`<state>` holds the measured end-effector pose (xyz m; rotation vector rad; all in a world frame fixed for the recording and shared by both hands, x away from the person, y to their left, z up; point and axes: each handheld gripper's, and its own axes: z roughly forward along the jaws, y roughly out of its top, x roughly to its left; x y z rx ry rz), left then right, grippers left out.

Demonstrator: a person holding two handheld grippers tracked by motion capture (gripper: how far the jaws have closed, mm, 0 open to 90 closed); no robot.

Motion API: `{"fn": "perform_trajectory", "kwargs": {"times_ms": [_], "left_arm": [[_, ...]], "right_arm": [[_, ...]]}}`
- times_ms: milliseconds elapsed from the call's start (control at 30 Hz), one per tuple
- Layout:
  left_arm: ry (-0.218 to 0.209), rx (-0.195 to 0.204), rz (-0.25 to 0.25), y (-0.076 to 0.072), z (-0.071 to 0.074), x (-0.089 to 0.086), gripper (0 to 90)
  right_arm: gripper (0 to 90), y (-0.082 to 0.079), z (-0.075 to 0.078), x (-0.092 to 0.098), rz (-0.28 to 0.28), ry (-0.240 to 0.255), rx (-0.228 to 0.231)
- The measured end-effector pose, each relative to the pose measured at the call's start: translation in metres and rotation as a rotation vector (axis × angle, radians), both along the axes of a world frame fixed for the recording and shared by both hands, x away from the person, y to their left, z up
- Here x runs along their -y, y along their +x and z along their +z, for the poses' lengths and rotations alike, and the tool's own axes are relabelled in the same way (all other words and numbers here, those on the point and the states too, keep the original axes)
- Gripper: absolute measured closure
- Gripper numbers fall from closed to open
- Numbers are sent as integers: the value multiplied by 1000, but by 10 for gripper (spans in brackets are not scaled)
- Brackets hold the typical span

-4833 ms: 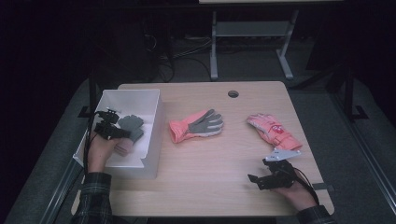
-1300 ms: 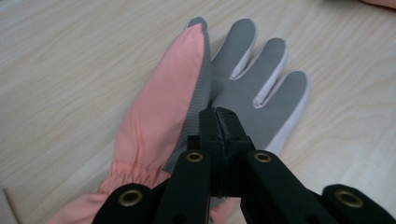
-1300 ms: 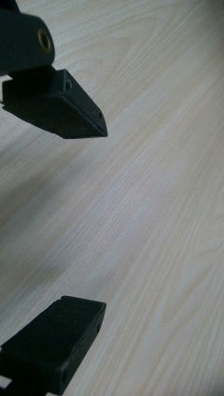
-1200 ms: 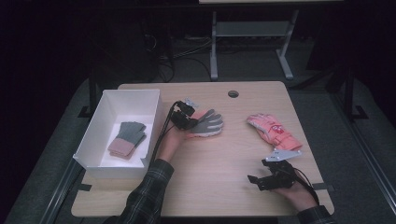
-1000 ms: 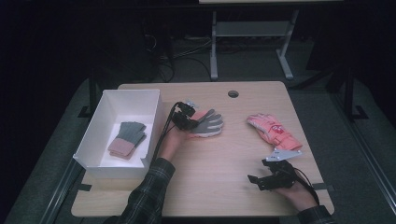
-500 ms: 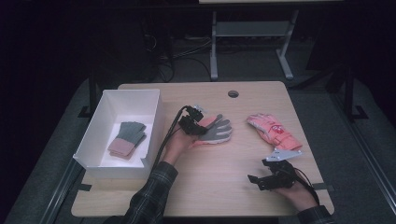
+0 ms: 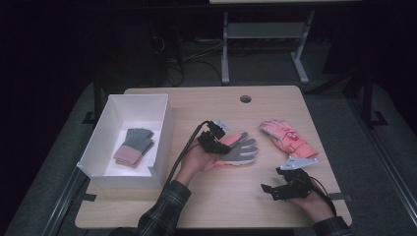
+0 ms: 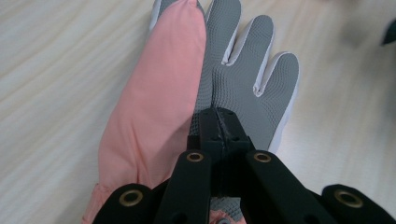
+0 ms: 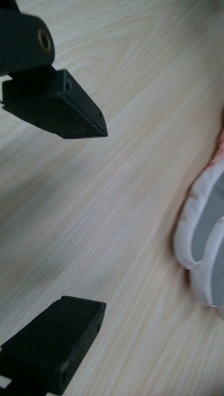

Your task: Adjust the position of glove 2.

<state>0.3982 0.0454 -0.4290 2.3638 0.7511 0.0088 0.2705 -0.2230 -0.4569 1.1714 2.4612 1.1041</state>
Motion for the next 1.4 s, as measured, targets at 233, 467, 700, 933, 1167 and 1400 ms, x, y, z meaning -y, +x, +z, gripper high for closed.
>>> {"fn": "perform_trajectory", "kwargs": {"times_ms": [233,467,700,933,1167,1400], "left_arm": [[-12,-11,-81,-23,2,12,899],[-23,20,-63,-18,17,2,899],[5,48,62,2,24,-32,899],[66,7,64,6,5,-40,899],[107,-9,41,-1,5,-41,899],[131,-14,5,-15,5,-48,899]], "right_arm": [[130,0,0,0,-1,-1,1],[130,0,1,0,-1,1,2],[130,0,1,0,-1,2,4],[130,0,1,0,-4,5,0],[130,0,1,2,-14,11,4],[130,0,1,2,-13,10,7]]}}
